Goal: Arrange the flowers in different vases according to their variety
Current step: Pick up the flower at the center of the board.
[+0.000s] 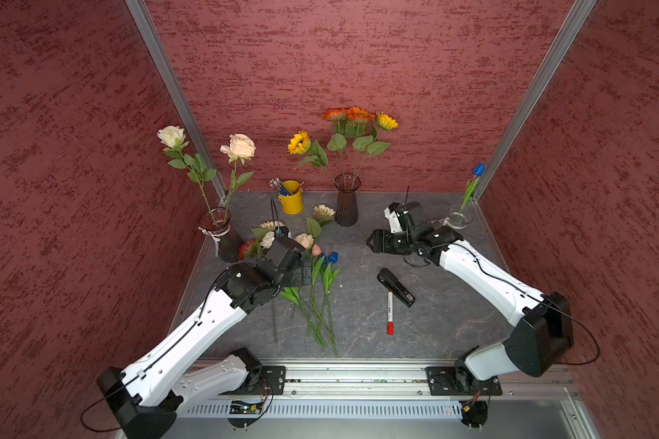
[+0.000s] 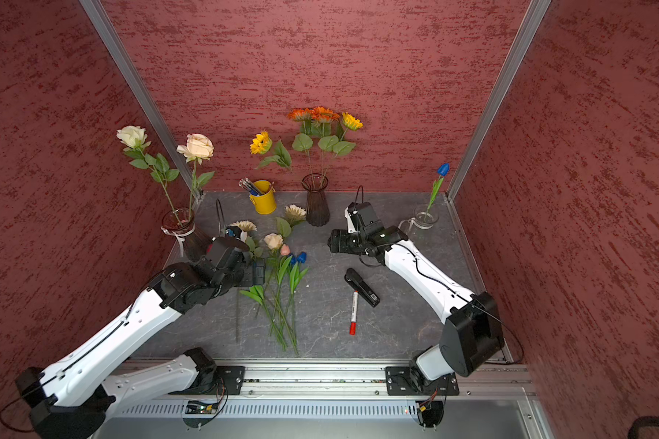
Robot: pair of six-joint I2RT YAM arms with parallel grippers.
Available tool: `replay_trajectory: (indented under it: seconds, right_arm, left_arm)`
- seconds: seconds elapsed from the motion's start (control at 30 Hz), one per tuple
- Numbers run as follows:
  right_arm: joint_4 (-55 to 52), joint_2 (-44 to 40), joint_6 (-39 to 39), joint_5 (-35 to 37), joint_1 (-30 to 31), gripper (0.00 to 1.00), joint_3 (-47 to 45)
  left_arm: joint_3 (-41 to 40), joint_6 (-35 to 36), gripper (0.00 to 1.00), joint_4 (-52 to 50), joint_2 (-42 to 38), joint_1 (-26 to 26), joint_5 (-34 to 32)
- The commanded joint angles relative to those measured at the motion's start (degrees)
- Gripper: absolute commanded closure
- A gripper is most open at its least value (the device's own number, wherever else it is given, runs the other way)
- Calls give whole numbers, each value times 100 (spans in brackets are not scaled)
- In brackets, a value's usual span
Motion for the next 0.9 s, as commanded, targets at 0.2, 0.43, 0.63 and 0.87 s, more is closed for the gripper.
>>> replay_trajectory:
  seconds: [0.2, 0.43, 0.63, 0.87]
  right_arm:
    - [-276, -175, -193, -61, 32, 20, 122]
    - [-137, 40, -215, -216, 30, 20, 64]
    - [94, 320, -219, -268, 32, 20, -167]
    - [372, 741, -122, -507, 30, 21, -215]
  left_arm:
    - [-281, -802, 0, -203, -265, -622, -188]
    - [-289, -932, 0, -347, -80, -669, -94]
    - [-644, -1081, 0, -376, 136, -590, 107]
    - [-1450, -944, 0, 489, 79, 430, 1260]
